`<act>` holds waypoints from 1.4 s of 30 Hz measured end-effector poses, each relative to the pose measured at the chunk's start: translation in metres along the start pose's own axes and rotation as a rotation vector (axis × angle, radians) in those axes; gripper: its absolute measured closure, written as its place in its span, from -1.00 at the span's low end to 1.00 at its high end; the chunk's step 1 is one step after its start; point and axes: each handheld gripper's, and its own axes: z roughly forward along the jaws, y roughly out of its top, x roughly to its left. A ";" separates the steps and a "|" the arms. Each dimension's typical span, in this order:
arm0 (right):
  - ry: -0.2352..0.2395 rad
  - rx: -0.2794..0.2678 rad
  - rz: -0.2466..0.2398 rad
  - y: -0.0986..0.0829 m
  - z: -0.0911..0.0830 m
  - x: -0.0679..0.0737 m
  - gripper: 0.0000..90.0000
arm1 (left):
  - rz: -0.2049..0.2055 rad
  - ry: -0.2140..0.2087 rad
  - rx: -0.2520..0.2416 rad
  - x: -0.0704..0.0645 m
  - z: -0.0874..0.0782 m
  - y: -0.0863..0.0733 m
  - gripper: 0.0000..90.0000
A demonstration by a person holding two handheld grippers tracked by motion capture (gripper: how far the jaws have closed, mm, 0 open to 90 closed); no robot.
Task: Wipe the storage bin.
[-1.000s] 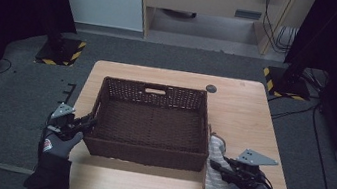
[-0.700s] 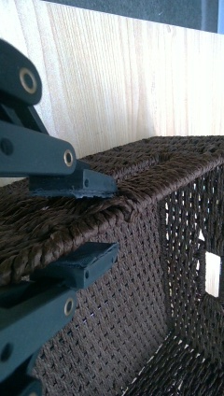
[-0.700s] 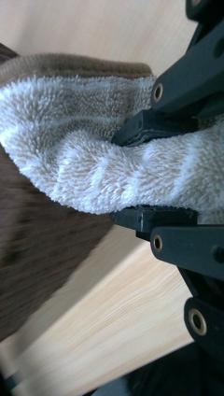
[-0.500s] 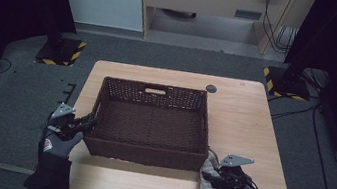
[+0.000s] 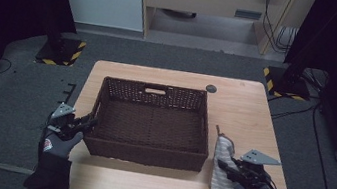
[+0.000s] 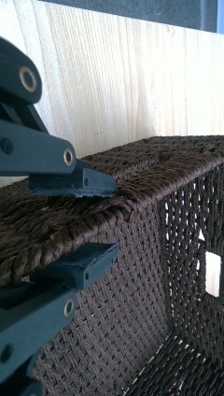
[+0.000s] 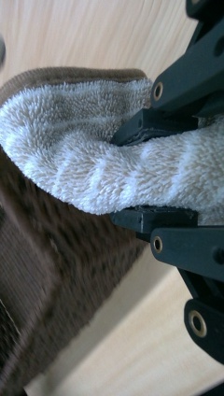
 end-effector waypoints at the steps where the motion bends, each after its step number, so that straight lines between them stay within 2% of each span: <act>1: -0.017 -0.007 0.013 0.000 -0.004 -0.004 0.44 | 0.000 -0.001 0.000 0.000 0.000 0.000 0.43; 3: -0.066 -0.011 0.028 -0.002 -0.010 -0.013 0.44 | -0.003 -0.003 -0.001 0.001 0.000 0.000 0.42; 7: -0.153 0.020 0.041 -0.009 -0.017 -0.028 0.44 | -0.006 -0.005 -0.001 0.001 0.000 0.000 0.41; 12: -0.205 0.060 0.063 -0.015 -0.016 -0.038 0.44 | -0.008 -0.005 -0.002 0.001 0.000 0.000 0.41; 15: -0.221 0.091 0.053 -0.018 -0.014 -0.041 0.43 | -0.009 -0.007 -0.002 0.001 0.000 -0.001 0.40; 25: -0.253 0.186 0.072 -0.031 0.004 -0.053 0.39 | -0.011 -0.009 -0.003 0.001 0.001 0.000 0.39; 31: -0.275 0.208 0.054 -0.032 0.015 -0.056 0.25 | -0.011 -0.010 -0.002 0.002 0.001 0.000 0.38; 36: -0.287 0.210 0.040 -0.032 0.017 -0.055 0.16 | -0.009 -0.010 0.000 0.002 0.001 0.000 0.38; 42: -0.334 0.206 0.041 -0.027 0.007 -0.058 0.34 | -0.007 -0.010 0.003 0.002 0.001 0.000 0.37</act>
